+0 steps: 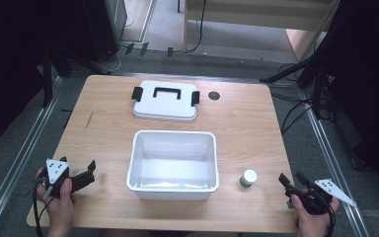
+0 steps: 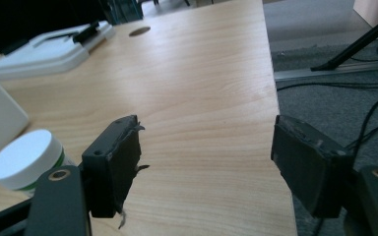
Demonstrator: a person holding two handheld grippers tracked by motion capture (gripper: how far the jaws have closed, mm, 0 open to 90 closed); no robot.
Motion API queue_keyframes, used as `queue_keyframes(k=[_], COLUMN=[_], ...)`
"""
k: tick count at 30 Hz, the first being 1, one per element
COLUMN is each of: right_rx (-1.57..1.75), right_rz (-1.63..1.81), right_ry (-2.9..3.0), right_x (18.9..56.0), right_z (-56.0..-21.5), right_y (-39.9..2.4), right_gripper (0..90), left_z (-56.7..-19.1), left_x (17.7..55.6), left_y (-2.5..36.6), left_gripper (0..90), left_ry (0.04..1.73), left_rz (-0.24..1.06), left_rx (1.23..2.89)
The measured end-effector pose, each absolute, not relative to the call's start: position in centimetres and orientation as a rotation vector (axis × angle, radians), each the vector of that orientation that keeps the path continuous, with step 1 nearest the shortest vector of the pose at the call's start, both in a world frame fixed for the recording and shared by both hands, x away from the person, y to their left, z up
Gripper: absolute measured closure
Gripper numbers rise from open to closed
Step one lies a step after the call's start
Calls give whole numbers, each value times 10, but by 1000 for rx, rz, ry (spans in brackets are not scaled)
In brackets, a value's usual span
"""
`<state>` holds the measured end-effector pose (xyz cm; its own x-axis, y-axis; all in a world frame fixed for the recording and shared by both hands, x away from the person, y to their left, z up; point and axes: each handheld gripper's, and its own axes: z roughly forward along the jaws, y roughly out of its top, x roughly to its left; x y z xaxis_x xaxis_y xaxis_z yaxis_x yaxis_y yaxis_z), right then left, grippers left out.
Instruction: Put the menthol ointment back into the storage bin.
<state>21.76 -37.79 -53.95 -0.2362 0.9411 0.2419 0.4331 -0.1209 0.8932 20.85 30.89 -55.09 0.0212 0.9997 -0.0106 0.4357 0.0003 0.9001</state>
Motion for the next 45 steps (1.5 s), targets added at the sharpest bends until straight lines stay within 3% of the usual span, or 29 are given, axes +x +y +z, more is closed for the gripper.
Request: queue_keyframes(k=[22, 45], right_rx=[1433, 1317], right_rz=[731, 250], right_ry=[2255, 2609], right_x=[250, 279], right_z=[-483, -474], right_y=[-334, -291], right_gripper=[249, 227], left_z=[-551, -551], left_x=[207, 209], left_y=[310, 309], left_gripper=[65, 65], left_ry=[1503, 1503], left_rz=[929, 920], left_rx=[1544, 1563])
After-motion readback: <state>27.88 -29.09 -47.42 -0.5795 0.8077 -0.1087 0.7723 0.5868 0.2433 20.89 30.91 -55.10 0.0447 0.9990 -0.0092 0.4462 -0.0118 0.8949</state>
